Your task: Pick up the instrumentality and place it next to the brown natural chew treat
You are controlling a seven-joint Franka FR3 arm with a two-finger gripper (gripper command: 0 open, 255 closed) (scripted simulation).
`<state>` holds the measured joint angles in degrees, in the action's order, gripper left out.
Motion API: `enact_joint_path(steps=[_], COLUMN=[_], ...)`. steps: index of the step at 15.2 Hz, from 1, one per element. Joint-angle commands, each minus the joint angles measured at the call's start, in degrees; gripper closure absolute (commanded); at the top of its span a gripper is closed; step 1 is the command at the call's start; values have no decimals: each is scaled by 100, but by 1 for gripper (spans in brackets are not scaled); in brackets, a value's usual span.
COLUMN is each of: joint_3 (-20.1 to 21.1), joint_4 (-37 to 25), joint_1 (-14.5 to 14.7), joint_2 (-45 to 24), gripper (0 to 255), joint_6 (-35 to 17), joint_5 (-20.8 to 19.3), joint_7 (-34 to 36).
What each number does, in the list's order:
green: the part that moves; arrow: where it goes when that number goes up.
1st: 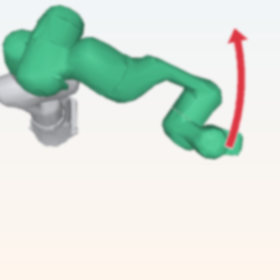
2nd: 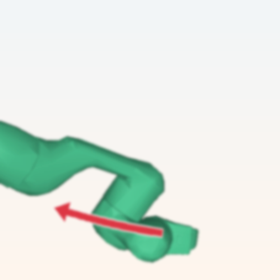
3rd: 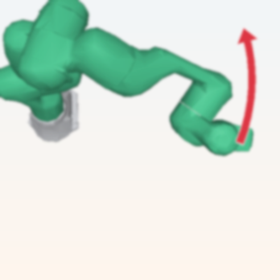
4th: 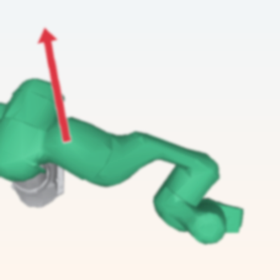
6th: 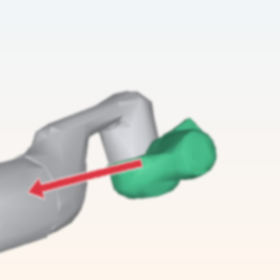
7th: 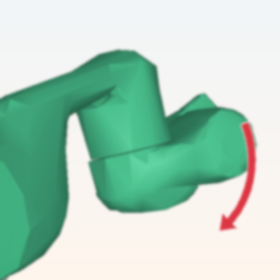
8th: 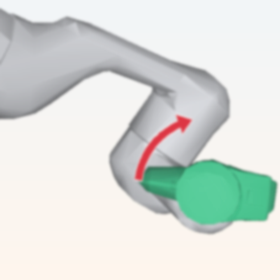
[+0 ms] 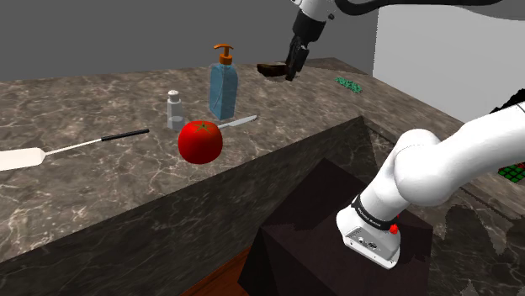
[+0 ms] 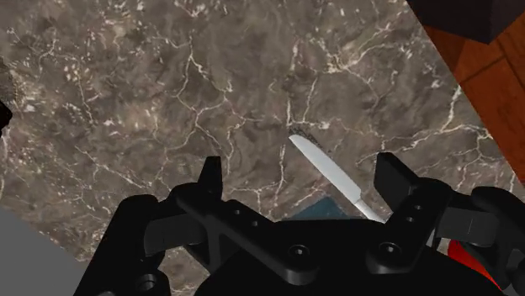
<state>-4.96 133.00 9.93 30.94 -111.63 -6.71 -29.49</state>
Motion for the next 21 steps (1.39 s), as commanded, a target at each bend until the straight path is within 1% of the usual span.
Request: enact_joint_path(steps=[1,6,12,13,20,21], joint_3=[-62,-206,-239,-232,-266,-268], joint_4=[52,46,42,44,283,283], joint_1=[208,668,1146,1170,1167,1169], joint_2=[-307,-1084,-1961,-2013,-2378,-2378], gripper=[0,0,0,0,0,0], joint_6=[-317,-959,-1642,-1682,-2285,-2285], joint_5=[17,96,247,258,282,281], joint_7=[-525,-1830,-3387,-3484,-3507,-3507])
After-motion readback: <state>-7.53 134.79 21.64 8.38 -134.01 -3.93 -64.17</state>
